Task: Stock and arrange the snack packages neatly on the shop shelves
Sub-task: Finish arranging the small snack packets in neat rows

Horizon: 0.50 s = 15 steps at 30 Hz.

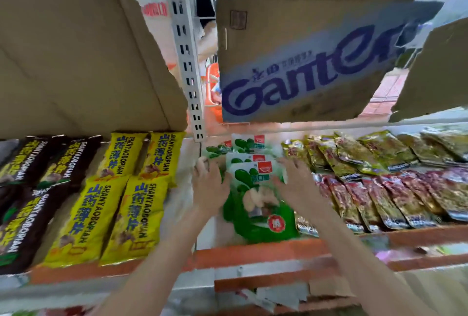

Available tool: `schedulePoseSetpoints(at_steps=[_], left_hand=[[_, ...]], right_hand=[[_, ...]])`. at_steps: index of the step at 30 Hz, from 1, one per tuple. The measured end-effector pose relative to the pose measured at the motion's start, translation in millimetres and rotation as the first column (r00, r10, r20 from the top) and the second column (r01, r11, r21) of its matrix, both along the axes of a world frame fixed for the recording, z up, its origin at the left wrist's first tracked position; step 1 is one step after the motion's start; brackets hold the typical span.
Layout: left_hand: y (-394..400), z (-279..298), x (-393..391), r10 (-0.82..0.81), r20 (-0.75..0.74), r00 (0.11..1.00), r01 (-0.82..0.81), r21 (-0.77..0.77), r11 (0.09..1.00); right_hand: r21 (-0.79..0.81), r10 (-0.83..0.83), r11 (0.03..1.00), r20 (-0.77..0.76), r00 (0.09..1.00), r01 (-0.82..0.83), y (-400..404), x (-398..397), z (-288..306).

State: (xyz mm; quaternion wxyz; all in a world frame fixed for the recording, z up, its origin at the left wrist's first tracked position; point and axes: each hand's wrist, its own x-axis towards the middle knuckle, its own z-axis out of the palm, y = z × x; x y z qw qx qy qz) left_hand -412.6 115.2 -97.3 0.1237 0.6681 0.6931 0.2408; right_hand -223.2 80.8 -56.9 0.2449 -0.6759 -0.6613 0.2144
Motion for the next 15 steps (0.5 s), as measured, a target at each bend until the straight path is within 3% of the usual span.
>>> schedulePoseSetpoints(at_steps=[4, 8, 10, 12, 14, 15], left_hand=[[24, 14, 5, 0.106, 0.215, 0.971, -0.082, -0.118, 0.99], [44, 18, -1, 0.149, 0.185, 0.971, -0.098, -0.256, 0.962], [49, 18, -3, 0.12, 0.248, 0.961, -0.062, -0.23, 0.971], [51, 18, -5, 0.088, 0.318, 0.944, -0.038, -0.158, 0.987], [53, 21, -8, 0.052, 0.333, 0.942, -0.033, -0.063, 0.997], [55, 22, -10, 0.044, 0.321, 0.946, -0.035, -0.033, 0.999]], right_hand=[[-0.033, -0.055, 0.998, 0.041, 0.998, 0.057, 52, 2, -7], [-0.194, -0.055, 0.978, 0.113, 0.992, 0.076, 85, -4, -8], [-0.284, -0.081, 0.956, -0.012, 0.997, 0.074, 93, -5, -9], [-0.373, -0.18, 0.925, -0.273, 0.945, 0.068, 98, -3, -10], [-0.354, -0.274, 0.929, -0.45, 0.85, 0.112, 101, -1, -11], [-0.31, -0.284, 0.939, -0.444, 0.85, 0.152, 103, -1, -10]])
